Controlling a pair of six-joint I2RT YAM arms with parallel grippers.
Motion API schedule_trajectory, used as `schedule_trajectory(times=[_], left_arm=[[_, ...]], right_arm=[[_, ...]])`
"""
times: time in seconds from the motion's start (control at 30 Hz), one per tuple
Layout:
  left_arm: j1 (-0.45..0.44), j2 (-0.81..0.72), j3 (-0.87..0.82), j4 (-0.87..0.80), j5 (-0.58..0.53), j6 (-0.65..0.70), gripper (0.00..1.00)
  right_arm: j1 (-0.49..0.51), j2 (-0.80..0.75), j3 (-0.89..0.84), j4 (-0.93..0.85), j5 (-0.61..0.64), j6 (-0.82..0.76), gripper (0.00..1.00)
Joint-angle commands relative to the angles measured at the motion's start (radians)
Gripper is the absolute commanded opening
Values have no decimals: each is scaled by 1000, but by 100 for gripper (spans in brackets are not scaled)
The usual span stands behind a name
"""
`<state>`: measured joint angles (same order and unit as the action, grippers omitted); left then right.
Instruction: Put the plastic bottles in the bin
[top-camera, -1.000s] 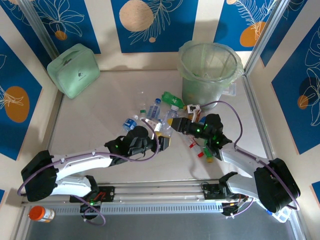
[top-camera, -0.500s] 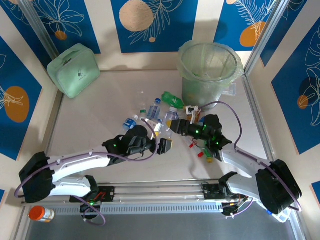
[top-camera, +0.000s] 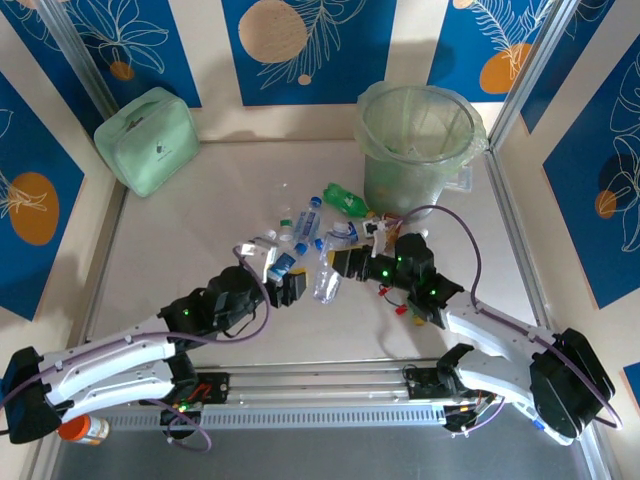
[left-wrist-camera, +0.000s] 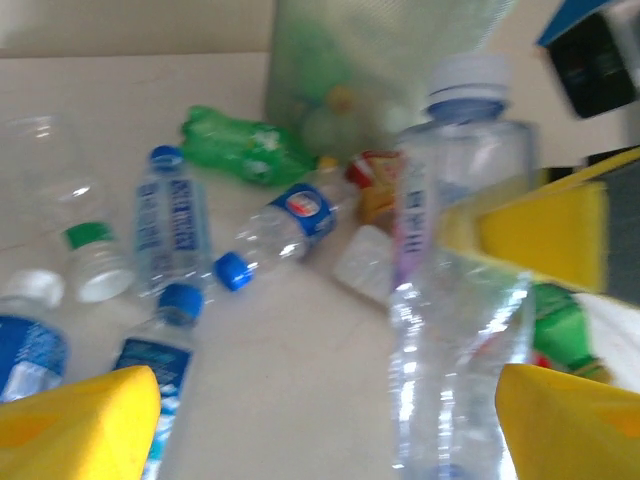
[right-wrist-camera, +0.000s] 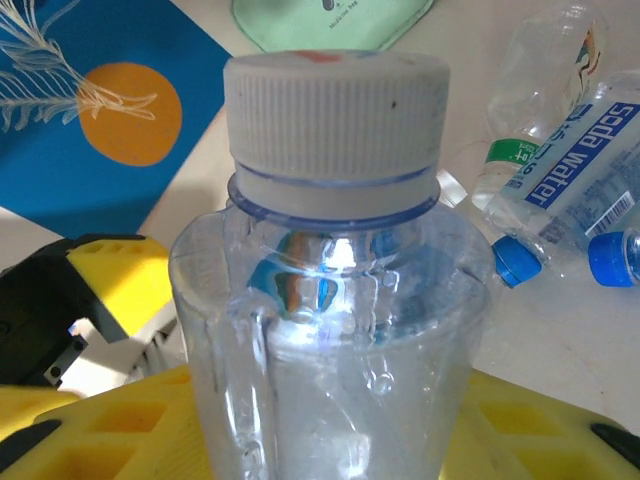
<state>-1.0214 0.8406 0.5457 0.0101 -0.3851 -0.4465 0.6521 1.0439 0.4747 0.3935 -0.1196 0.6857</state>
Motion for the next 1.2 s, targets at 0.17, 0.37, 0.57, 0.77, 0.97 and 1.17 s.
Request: schedule_trajectory(times=[0.17, 0.37, 0.57, 0.77, 0.97, 1.17], left_arm=[[6, -43, -68, 25, -155, 4, 85], [6, -95, -93, 20, -162, -34, 85], [6, -169, -115, -6, -181, -77, 85], [6, -238, -126, -37, -201, -88, 85], [6, -264, -139, -37, -205, -104, 84], [6, -244, -135, -29, -185, -110, 84]], right_arm=[[141, 11, 110, -146, 228, -254, 47], [185, 10, 208, -284, 335, -297, 46], [175, 38, 351, -445, 442, -309, 46], [88, 107, 585, -616, 479, -342, 46], [-59, 193, 835, -696, 438, -367, 46], [-234, 316, 1088, -754, 393, -339, 46]])
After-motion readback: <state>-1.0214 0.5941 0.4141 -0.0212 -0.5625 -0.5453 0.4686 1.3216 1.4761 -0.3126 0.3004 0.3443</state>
